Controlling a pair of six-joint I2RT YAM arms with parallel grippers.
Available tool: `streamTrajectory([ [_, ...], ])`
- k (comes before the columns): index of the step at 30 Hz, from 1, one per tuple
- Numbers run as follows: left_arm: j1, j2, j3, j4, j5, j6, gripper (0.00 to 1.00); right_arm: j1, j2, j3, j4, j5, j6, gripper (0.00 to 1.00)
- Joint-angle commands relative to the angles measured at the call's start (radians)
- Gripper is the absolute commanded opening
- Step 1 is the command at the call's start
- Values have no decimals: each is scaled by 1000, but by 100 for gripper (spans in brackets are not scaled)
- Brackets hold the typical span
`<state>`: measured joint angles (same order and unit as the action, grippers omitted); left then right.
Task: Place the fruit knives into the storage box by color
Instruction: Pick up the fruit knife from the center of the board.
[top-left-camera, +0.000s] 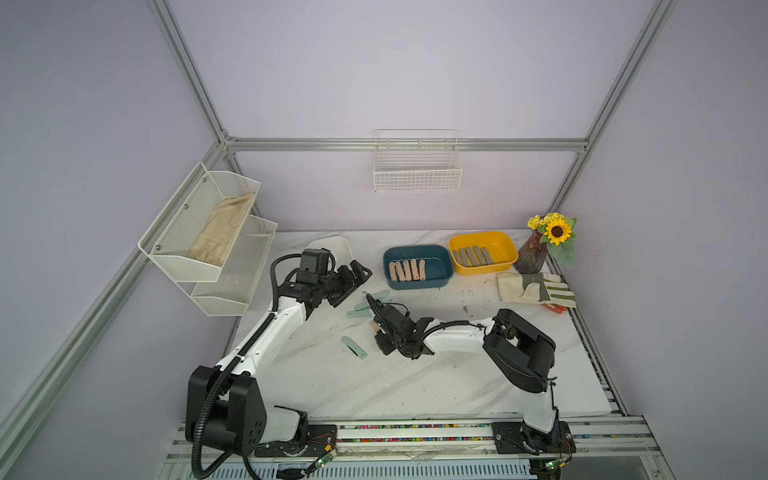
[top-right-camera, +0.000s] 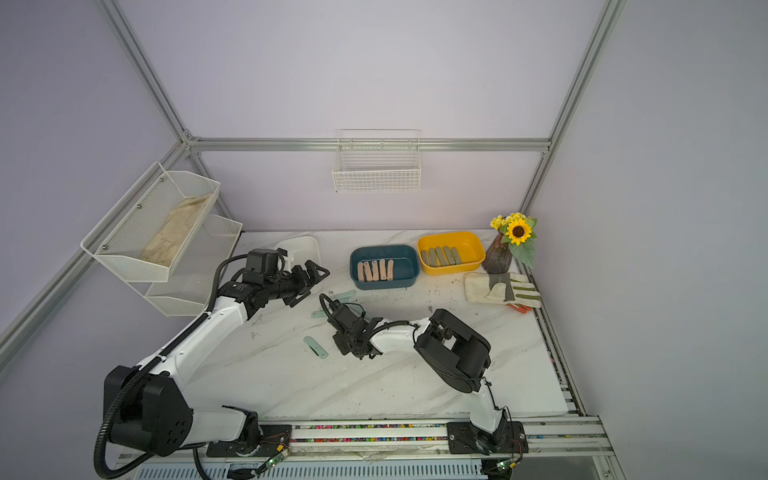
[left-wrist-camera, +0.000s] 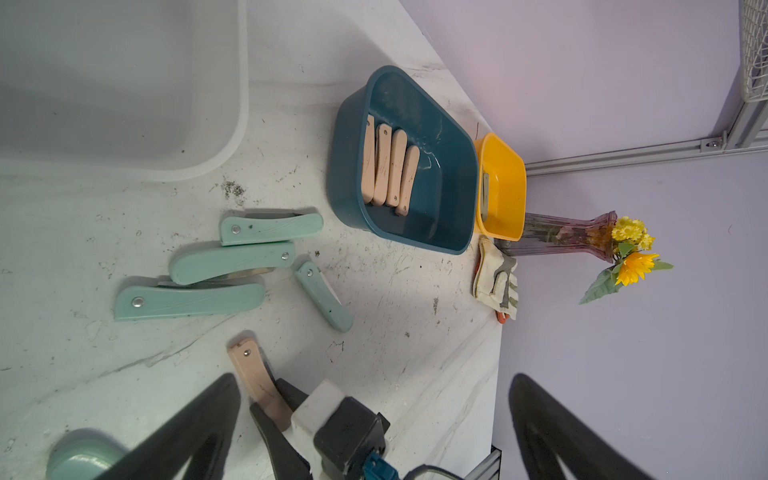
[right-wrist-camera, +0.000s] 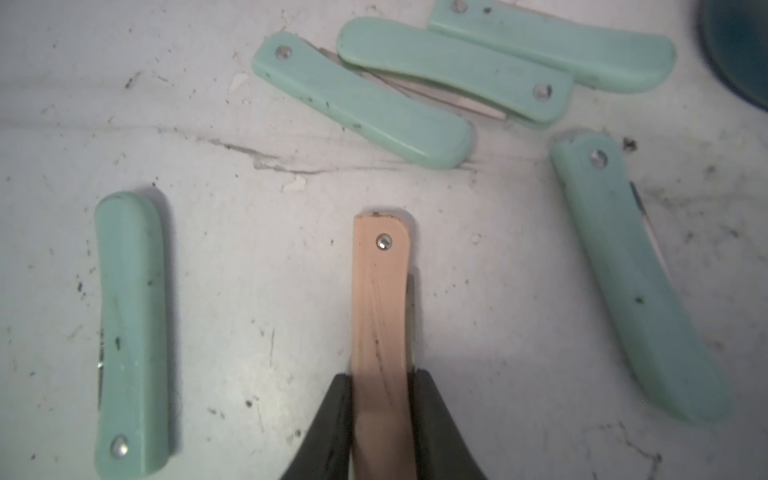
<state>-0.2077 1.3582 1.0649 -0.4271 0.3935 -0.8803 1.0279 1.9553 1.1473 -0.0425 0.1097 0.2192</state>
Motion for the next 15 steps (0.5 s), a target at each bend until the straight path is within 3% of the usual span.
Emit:
streamTrajectory([
  [1, 1, 1, -5, 28, 16, -3, 100, 6, -13, -95, -124, -33, 47, 26],
  [5, 1, 3, -8, 31, 19, -3, 100, 6, -40, -132, -110, -35, 72, 26],
  [9, 1, 5, -10, 34, 21, -5, 100, 6, -13, -108, -110, -29, 75, 36],
  [15, 1, -2, -13, 35, 18, -3, 100, 7, 28, -55, -149, 11, 62, 36],
])
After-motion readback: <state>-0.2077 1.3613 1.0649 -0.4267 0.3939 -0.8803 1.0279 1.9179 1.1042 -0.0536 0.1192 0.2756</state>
